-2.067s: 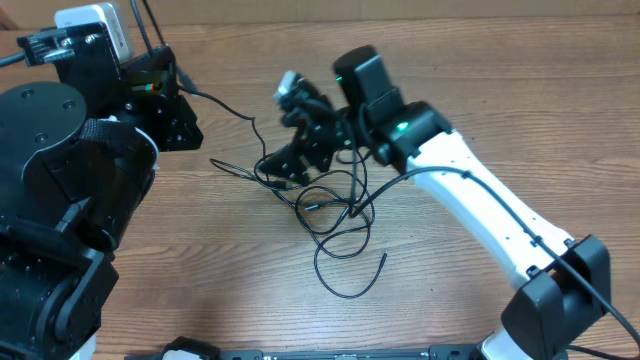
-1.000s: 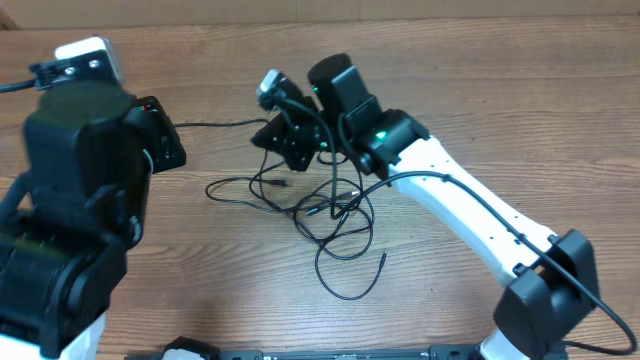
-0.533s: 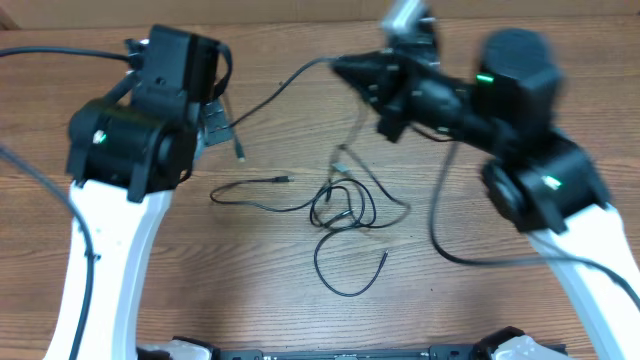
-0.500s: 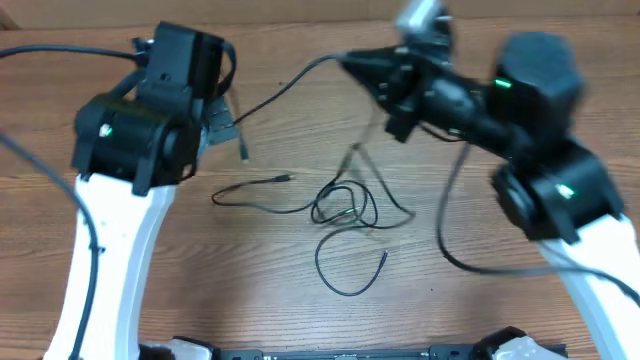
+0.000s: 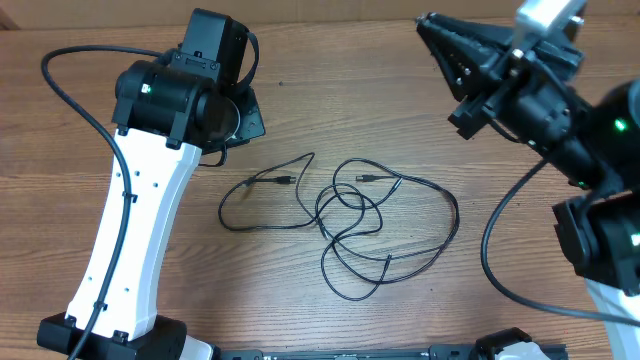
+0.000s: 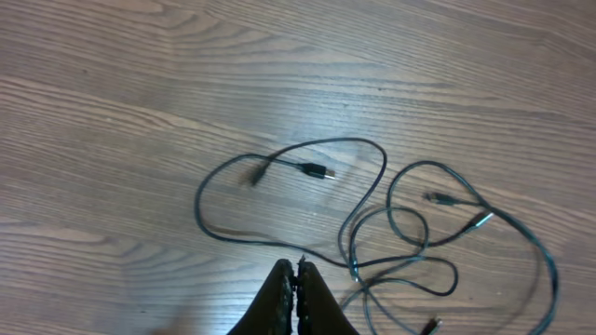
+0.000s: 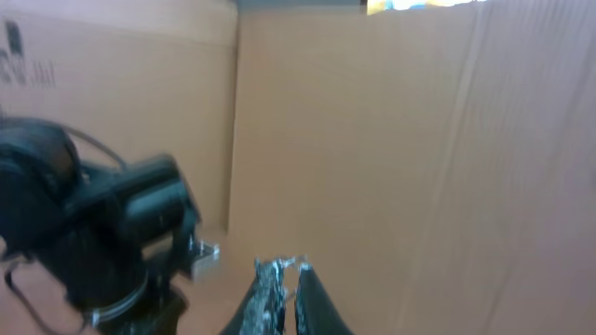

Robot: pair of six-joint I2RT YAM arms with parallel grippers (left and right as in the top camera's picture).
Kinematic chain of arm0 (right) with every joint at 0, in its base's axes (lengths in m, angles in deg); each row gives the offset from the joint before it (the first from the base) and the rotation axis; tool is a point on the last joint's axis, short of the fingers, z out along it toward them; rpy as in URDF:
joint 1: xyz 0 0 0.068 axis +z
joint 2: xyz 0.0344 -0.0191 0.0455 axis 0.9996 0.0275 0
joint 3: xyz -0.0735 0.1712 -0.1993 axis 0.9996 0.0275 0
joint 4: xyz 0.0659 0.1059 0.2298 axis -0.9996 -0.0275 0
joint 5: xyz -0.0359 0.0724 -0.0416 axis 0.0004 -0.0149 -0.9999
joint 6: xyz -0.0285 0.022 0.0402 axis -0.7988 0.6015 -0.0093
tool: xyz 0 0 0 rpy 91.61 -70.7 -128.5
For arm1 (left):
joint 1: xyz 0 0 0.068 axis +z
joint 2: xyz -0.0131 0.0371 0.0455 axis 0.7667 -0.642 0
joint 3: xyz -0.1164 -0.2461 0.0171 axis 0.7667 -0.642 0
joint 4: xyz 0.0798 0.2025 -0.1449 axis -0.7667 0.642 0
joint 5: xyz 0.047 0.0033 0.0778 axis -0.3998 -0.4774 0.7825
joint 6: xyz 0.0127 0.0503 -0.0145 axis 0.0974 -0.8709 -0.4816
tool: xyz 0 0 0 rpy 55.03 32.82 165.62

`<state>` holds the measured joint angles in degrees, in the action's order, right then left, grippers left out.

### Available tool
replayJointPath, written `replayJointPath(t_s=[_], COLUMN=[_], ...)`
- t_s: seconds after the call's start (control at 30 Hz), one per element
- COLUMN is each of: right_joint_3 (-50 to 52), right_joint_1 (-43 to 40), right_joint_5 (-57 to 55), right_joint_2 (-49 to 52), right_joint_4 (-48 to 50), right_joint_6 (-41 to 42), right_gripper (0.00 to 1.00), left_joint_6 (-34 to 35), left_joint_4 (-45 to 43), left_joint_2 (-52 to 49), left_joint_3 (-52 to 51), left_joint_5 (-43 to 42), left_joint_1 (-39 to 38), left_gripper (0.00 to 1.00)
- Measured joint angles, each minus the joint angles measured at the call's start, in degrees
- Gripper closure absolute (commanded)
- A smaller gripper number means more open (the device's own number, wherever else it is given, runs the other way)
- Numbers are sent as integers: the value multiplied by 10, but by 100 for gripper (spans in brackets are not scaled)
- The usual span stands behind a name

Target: Untangle cables

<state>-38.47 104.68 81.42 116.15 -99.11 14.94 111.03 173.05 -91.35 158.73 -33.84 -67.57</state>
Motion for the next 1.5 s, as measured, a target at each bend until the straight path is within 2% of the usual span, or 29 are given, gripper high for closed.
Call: replayJointPath(t_s=[0.1,0.17,0.27,0.33,0.43,0.47,0.57,0.73,0.8,1.0,1.17,1.2,1.23,1.33,1.4,1.5], right_joint_3=[0,0,0,0,-2,-2,-2,12,32,144,252,264,302,314,316,317], right_joint_1=[0,0,-1,-1,-1,-1,-1,-1,-1,-1,-1,-1,-1,-1,2,22], right_joint_5=[-2,-9,-34,-58,-89,-98,-116,-129,-130,-118,-49,18,19,67,49,-49], right_joint_2=[17,30,57,80,108,116,138,169,178,186,188,188,190,189,189,189], right_joint_4=[-62,-116,-213,-273,-377,-403,-481,-589,-602,-564,-491,-481,-449,-405,-420,-466], right_joint_6=[-2,-6,-7,-10,4,12,24,32,36,65,102,137,137,188,244,361], right_gripper=[94,75,56,24,0,0,0,0,0,0,0,0,0,0,0,0], left_joint_6=[0,0,0,0,-4,-6,-9,-11,-10,-10,-10,-10,-10,-10,-10,-10], left_joint_4=[0,0,0,0,1,0,0,-1,-2,-2,-2,-2,-2,-2,-2,-2], left_joint_2=[0,0,0,0,0,0,0,0,0,0,0,0,0,0,0,0], left_joint_3=[0,0,0,0,0,0,0,0,0,0,0,0,0,0,0,0], left_joint_5=[-6,-8,-10,-10,-12,-12,-13,-10,-10,-10,-10,-10,-10,-10,-10,-10], left_joint_1=[0,0,0,0,0,0,0,0,0,0,0,0,0,0,0,0], left_gripper=[96,95,94,69,33,20,0,0,0,0,0,0,0,0,0,0])
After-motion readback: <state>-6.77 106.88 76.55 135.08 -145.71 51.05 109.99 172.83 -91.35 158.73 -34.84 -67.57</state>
